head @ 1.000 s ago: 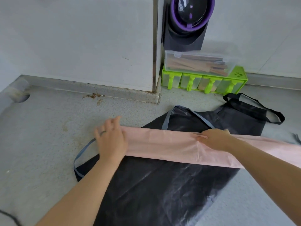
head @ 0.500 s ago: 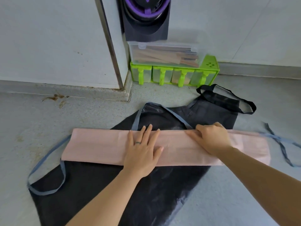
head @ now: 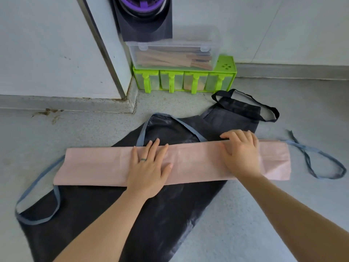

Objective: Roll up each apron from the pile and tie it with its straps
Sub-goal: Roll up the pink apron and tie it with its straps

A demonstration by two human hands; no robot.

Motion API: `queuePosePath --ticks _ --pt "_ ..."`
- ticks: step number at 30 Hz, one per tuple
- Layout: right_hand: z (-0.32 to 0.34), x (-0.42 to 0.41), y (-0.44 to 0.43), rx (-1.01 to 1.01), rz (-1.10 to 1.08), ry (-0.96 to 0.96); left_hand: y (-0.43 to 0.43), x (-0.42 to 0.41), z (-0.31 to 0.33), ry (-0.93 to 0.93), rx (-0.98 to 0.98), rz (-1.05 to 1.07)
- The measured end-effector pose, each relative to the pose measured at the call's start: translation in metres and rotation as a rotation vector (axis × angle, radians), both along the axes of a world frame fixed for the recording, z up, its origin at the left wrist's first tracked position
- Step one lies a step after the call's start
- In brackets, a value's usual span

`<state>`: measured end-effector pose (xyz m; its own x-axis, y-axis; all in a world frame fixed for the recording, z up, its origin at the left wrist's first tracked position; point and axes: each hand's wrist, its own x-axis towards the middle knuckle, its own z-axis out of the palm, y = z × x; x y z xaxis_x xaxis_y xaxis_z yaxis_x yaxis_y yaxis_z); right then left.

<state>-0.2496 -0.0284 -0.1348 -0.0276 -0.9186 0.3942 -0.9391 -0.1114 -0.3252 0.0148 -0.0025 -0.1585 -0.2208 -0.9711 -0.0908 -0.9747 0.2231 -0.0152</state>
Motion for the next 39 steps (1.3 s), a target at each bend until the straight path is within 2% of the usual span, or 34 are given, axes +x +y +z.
queuePosePath --ticks 2,5,7,9,11,17,20,24,26,27,29,31,33,36,39 --pt "0.005 -0.002 0.031 -0.026 -0.256 -0.203 0.001 -0.001 0.0 -0.001 0.012 0.003" --pt "0.007 -0.011 0.068 0.007 -0.754 -0.551 0.002 -0.002 0.002 0.03 0.007 0.009" --pt "0.009 -0.025 0.079 0.05 -0.952 -0.74 0.002 -0.002 0.002 0.033 0.011 0.016" --pt "0.011 -0.038 0.078 0.123 -0.996 -0.881 0.003 -0.001 0.003 0.027 0.005 0.025" --pt "0.013 -0.05 0.072 0.18 -0.952 -0.971 0.003 -0.002 0.004 0.017 0.003 0.02" --pt "0.024 -0.08 0.06 0.23 -0.794 -1.08 0.003 -0.002 0.005 0.014 0.001 0.011" --pt "0.031 -0.09 0.054 0.237 -0.743 -0.942 0.003 -0.003 0.007 0.021 -0.006 0.005" --pt "0.025 -0.084 0.051 0.275 -0.835 -0.813 0.003 -0.003 0.006 0.02 0.001 0.008" --pt "0.025 -0.073 0.055 0.169 -0.904 -0.652 0.002 -0.003 0.005 0.014 -0.001 0.012" --pt "0.025 -0.064 0.058 0.074 -0.851 -0.496 0.002 -0.003 0.005 0.012 -0.003 0.015" --pt "0.019 -0.04 0.058 -0.014 -0.554 -0.24 0.002 -0.003 0.006 0.002 -0.003 0.022" --pt "0.01 -0.013 0.057 0.171 -0.206 -0.124 0.003 -0.002 0.005 -0.004 0.01 0.022" --pt "0.002 0.004 0.055 0.384 0.026 -0.057 0.002 -0.003 0.005 0.011 0.01 0.024" --pt "-0.006 0.002 0.049 0.554 0.133 0.183 0.002 -0.004 0.006 0.026 0.019 0.023" --pt "-0.01 -0.011 0.042 0.646 0.113 0.306 0.004 -0.003 0.005 0.025 0.031 0.041"
